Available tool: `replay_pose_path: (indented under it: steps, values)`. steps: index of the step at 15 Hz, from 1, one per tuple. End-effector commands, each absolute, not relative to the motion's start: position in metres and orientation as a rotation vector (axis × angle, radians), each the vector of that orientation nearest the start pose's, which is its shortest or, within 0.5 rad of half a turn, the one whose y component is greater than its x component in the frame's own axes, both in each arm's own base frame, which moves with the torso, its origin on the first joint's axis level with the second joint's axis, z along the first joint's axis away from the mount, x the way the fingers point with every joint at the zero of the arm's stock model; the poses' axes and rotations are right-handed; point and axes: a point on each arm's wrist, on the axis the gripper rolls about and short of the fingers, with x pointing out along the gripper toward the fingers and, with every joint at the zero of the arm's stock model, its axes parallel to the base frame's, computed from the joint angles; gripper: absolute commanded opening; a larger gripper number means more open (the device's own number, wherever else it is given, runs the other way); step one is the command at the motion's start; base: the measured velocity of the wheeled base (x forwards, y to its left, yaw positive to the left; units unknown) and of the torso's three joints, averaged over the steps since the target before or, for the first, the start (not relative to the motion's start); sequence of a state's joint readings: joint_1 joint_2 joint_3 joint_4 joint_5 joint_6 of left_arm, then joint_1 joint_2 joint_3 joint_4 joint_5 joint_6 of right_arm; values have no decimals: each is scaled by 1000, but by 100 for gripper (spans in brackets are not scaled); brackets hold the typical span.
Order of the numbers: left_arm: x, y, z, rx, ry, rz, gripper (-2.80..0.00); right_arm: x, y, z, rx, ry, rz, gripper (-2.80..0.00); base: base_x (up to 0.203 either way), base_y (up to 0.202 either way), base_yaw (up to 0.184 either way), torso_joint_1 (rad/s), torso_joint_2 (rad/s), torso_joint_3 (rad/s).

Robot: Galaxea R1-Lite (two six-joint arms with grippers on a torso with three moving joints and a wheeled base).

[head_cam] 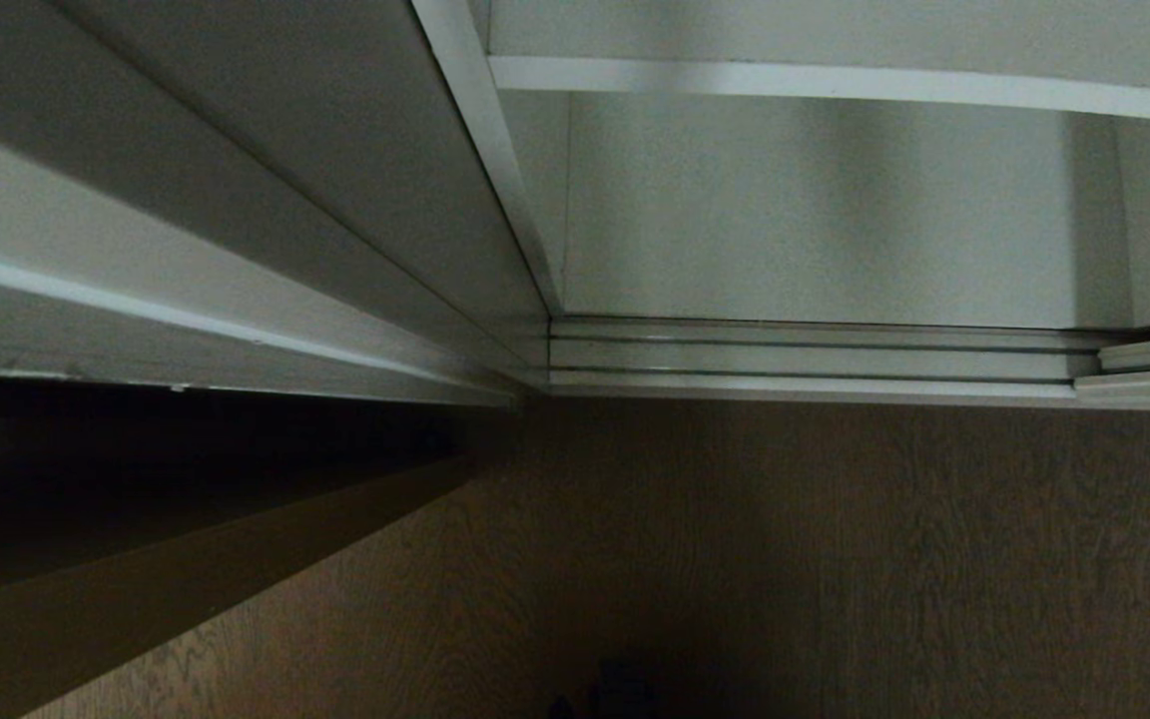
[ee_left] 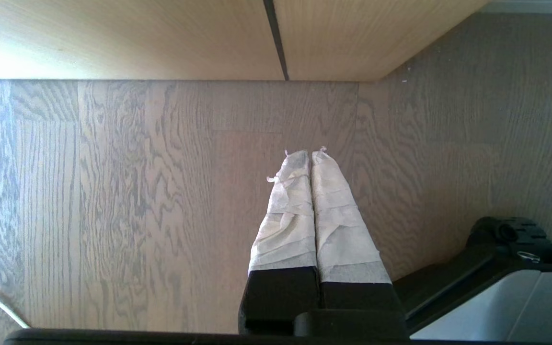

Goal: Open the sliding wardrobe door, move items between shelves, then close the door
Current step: Place the bag on the higher shelf

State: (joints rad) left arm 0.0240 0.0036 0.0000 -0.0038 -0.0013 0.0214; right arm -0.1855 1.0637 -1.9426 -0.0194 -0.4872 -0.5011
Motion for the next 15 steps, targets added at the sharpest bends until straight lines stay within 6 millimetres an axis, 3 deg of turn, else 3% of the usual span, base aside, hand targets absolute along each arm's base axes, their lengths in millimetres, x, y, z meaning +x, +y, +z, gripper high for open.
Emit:
replay_pose_path:
  steps: [1, 5, 15]
  values:
    - [-22, -1, 76, 21, 0, 25, -280, -16, -8, 531, -353, -763, -868, -280, 0, 0, 0, 0, 0, 0]
    - [-22, -1, 76, 21, 0, 23, -280, 13, -12, 542, -394, -870, -876, -280, 0, 0, 0, 0, 0, 0]
    - [-22, -1, 76, 21, 0, 25, -280, 155, -41, 529, -422, -880, -905, -280, 0, 0, 0, 0, 0, 0]
